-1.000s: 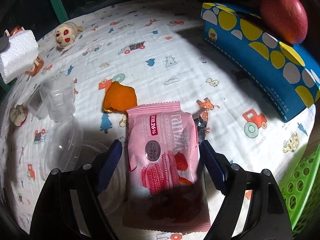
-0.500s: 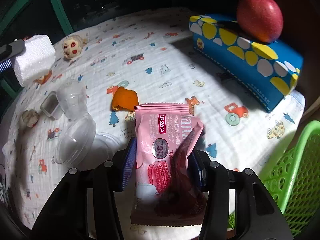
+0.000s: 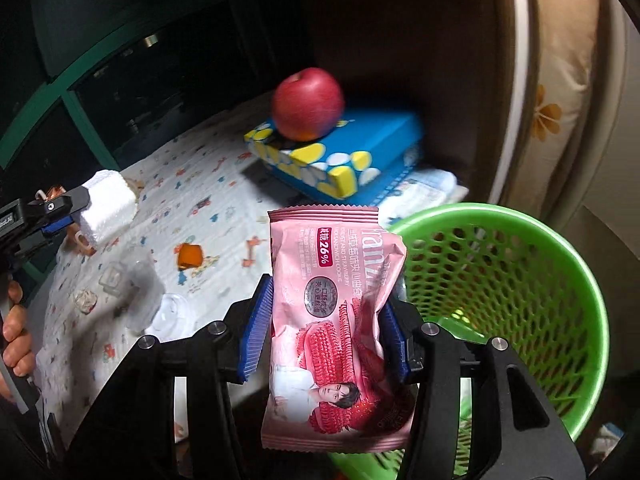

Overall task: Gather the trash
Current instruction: 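Carry the wrapper and foam block over the green wastebasket and open both tools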

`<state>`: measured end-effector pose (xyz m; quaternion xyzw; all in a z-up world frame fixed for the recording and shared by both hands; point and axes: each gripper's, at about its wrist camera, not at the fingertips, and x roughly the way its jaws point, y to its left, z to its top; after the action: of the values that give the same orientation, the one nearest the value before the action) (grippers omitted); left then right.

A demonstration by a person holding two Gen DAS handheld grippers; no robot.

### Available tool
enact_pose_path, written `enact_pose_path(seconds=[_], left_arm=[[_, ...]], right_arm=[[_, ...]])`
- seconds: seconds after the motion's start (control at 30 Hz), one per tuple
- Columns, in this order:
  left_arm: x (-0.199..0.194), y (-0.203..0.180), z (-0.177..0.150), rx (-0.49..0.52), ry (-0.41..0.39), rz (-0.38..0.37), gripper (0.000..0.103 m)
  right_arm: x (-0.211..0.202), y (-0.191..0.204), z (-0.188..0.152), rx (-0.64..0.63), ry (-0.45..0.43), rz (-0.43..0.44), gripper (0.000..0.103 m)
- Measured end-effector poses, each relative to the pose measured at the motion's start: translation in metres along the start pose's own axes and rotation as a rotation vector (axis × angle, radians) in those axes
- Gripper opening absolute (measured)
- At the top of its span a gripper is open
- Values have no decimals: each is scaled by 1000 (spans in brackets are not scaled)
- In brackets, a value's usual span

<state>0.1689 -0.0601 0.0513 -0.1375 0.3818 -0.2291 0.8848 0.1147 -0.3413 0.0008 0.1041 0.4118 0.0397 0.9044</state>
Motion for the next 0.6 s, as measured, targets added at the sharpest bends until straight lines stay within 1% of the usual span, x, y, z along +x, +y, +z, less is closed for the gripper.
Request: enact_pose_path(seconds=[0.1, 0.13, 0.17, 0.3, 0.33, 0.47, 0.6], left_arm=[[12, -27, -6, 34, 26, -33, 30], [15, -35, -8, 44, 36, -44, 30], [19, -43, -9, 52, 46, -55, 30], [33, -75, -18, 92, 82, -96, 30], [37, -82, -20, 102, 90, -106, 30], [51, -111, -29, 137, 126, -145, 30], [67, -139, -40, 174, 170, -182, 30]], right_arm=[[-5, -34, -6, 48, 18, -54, 53], [-5, -41, -8, 58, 22, -64, 56], [-6, -50, -10, 73, 23, -82, 58], [-11, -79, -17, 120, 17, -111, 64], [-12, -85, -18, 127, 14, -116, 67], [-20, -104, -23, 156, 1, -131, 72], [-29, -118, -24, 176, -22, -139, 73]])
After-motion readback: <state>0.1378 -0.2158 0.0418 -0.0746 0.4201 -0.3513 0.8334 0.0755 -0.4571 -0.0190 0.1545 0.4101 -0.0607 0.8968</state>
